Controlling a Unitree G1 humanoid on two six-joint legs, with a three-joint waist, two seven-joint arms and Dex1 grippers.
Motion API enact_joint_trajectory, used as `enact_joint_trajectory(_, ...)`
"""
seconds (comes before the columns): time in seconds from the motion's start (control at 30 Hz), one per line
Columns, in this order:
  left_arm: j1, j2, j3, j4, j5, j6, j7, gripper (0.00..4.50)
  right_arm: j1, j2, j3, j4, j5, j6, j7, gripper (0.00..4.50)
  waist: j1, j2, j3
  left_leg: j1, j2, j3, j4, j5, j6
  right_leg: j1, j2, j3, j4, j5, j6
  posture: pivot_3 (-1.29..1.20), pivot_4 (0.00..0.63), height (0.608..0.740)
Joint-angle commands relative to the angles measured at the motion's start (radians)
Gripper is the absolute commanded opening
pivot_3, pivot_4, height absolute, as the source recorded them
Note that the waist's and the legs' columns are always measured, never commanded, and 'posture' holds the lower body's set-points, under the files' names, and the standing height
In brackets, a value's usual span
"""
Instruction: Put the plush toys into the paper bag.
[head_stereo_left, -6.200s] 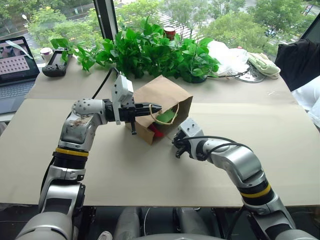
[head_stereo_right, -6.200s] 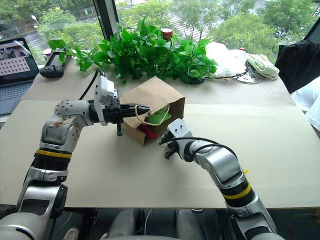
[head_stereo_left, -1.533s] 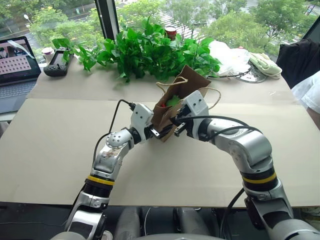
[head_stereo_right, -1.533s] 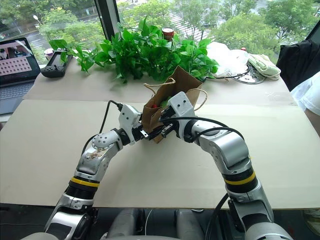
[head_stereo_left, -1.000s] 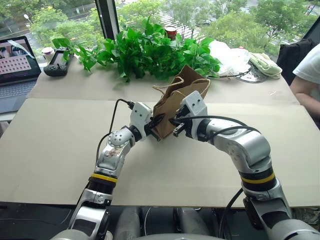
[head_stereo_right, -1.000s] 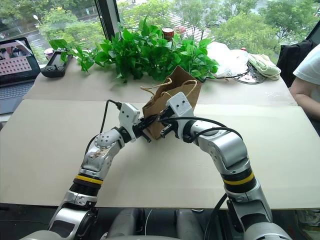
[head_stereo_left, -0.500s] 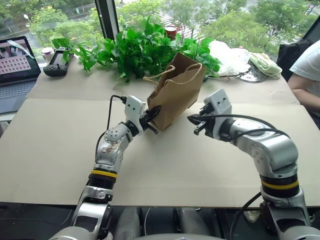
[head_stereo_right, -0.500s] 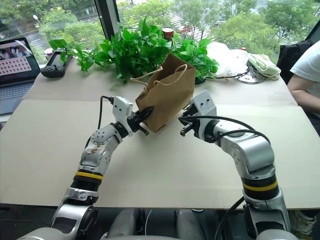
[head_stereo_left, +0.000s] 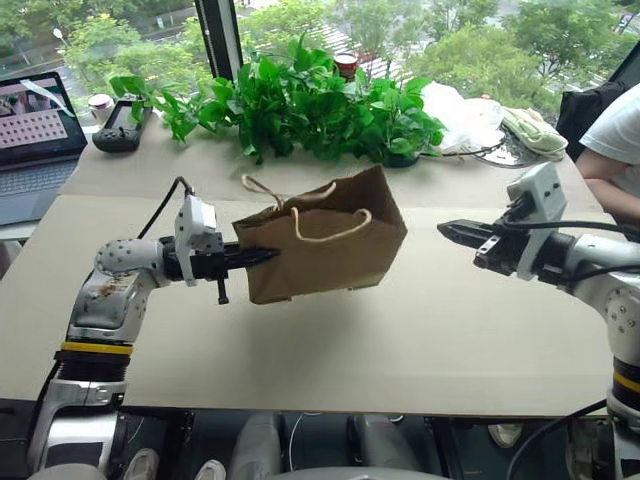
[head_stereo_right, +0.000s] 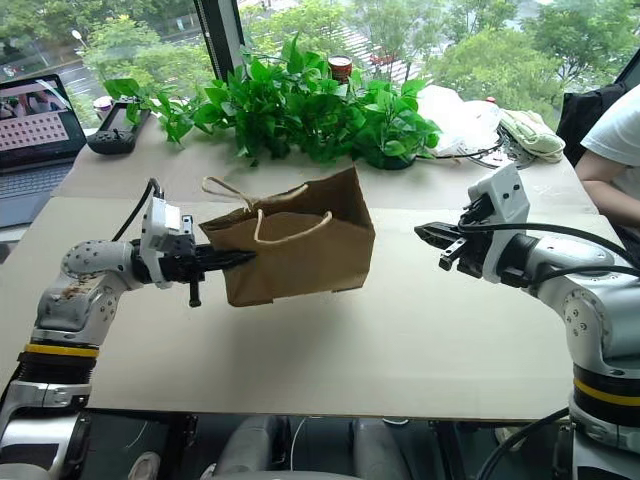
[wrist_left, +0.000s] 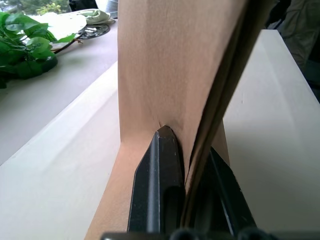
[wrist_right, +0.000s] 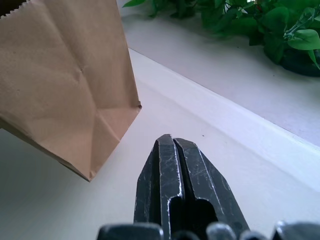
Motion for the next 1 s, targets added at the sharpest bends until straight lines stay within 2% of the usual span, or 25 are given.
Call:
enact_joint_trajectory(0.03,-0.047,-0.013,-0.044,0.037,0.027,-0.067,-0.086,0.08,-0.005,-0.04,-0.001,0.006,0.018,-0.053,0.066,0.0,0.0,0.0,0.0,0.0,0.0,0.0,0.0,0.0,0.0,0.0,0.0,0.0,0.0,0.0,0.0,0.0,0.15,0.74)
enact_joint_trajectory(0.23,-0.025,-0.075,-0.095,0.094,0.074,-0.165,-0.117,0.08,0.012,-0.074,0.008,0.002,0.052,-0.072,0.152,0.0,-0.001,0.0,0.0,-0.002,0.0,0.0,0.0,0.0,0.0,-0.001,0.001,0.0,0.0,0.0,0.0,0.0,0.15,0.74)
enact_joint_trajectory(0.47,-0.028,-0.115,-0.098,0.167,0.103,-0.228,-0.107,0.08,0.014,-0.114,-0.001,-0.011,0.089,-0.078,0.219,0.0,-0.002,0.0,0.0,-0.001,0.0,-0.001,0.001,0.0,0.001,-0.001,0.0,0.0,0.001,0.0,0.0,0.0,0.15,0.74)
enact_joint_trajectory(0.7,-0.081,-0.125,-0.086,0.26,0.121,-0.257,-0.083,0.08,-0.006,-0.14,0.014,0.006,0.084,-0.098,0.237,0.0,-0.001,0.0,0.0,0.0,0.0,-0.002,0.001,0.0,0.001,0.0,0.0,0.0,0.001,0.0,0.0,0.0,0.15,0.74)
enact_joint_trajectory(0.87,-0.148,-0.174,-0.089,0.332,0.14,-0.278,-0.048,0.08,-0.023,-0.133,0.03,0.018,0.079,-0.107,0.233,0.0,-0.001,0.0,0.0,0.0,0.0,-0.002,0.001,0.0,0.001,0.0,0.001,0.0,0.002,0.0,0.0,0.0,0.15,0.74)
enact_joint_trajectory(1.0,-0.157,-0.211,-0.1,0.323,0.14,-0.27,-0.055,0.08,-0.025,-0.131,0.037,0.02,0.079,-0.114,0.228,0.0,0.001,0.0,0.0,-0.001,0.0,-0.002,0.001,0.0,0.001,-0.001,0.0,0.0,0.001,0.0,0.0,0.0,0.15,0.74)
